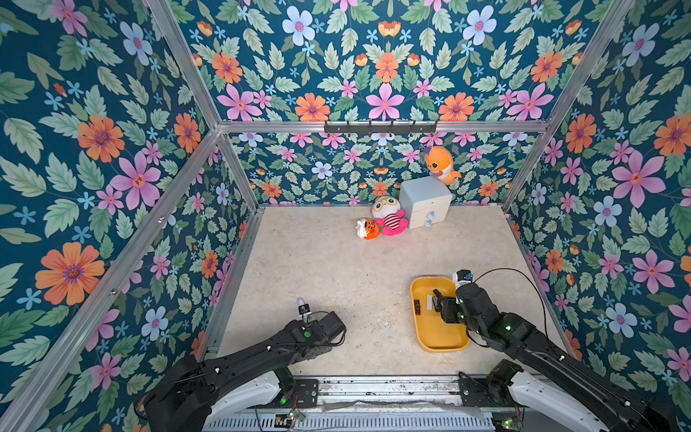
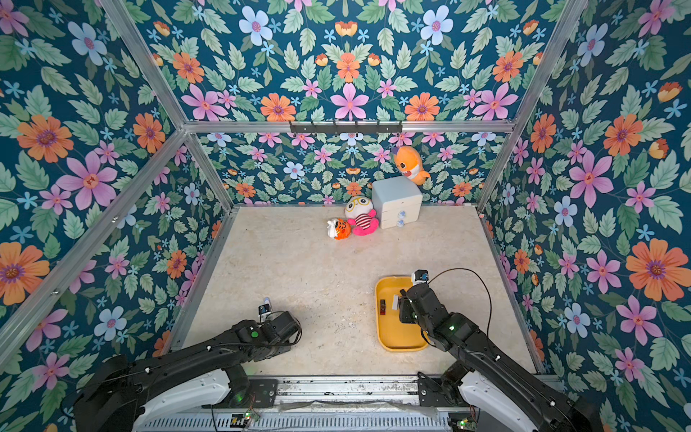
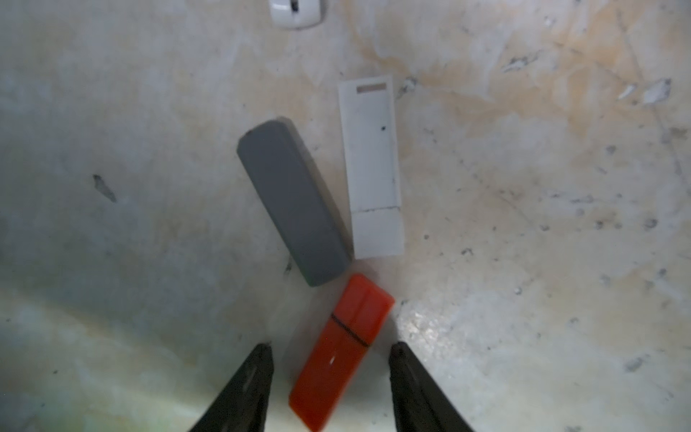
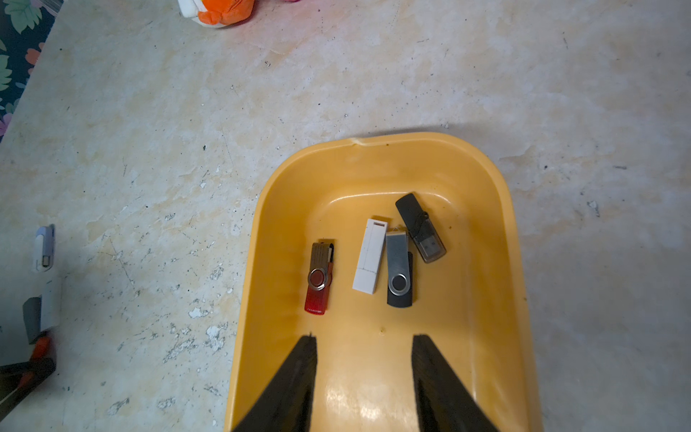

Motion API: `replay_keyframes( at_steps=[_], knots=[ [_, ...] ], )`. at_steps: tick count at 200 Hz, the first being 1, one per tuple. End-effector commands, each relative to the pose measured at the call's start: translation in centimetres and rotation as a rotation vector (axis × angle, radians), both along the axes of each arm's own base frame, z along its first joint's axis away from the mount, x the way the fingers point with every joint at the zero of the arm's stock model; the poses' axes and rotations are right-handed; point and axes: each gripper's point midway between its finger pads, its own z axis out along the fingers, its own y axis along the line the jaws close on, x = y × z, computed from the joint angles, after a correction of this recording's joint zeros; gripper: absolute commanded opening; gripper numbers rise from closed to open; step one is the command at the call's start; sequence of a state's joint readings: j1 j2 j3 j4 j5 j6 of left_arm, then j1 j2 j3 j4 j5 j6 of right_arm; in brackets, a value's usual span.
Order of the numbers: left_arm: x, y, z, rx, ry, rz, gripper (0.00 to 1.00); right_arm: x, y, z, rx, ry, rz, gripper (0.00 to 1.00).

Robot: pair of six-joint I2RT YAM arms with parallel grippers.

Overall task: Put the usb flash drive into the storage box
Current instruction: Pick up the USB flash from the center of the board.

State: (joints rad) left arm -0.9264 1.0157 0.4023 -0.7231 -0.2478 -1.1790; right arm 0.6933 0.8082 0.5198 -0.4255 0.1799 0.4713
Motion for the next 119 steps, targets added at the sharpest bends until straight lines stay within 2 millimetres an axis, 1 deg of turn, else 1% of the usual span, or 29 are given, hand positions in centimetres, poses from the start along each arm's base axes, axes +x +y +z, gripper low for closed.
replay_keyframes(
  at_steps=[1, 29, 58, 79, 96, 119],
  knots=[
    [-0.3, -0.1, -0.5, -0.013, 0.015, 0.008, 0.51, 0.0, -0.2, -0.1, -0.016, -0.003, 0.000, 0.47],
    [0.0, -0.3, -0.5, -0.014, 0.009, -0.001, 0.41, 0.0, -0.1, -0.1, -0.017, -0.002, 0.003, 0.47],
    [0.0, -1.1, -1.0, -0.018, 0.036, -0.028, 0.30, 0.1, -0.1, -0.1, -0.015, -0.002, 0.002, 0.47],
    [0.5, -2.0, -0.6, -0.042, 0.024, -0.042, 0.22, 0.0, -0.1, 0.0, -0.014, -0.003, 0.004, 0.47],
    [1.4, -3.5, 0.5, -0.090, -0.010, -0.075, 0.20, 0.0, -0.1, -0.1, -0.014, -0.002, 0.003, 0.47],
    [3.1, -6.7, 2.9, -0.183, -0.064, -0.138, 0.20, 0.0, -0.2, 0.1, -0.014, -0.008, -0.001, 0.47]
  ],
)
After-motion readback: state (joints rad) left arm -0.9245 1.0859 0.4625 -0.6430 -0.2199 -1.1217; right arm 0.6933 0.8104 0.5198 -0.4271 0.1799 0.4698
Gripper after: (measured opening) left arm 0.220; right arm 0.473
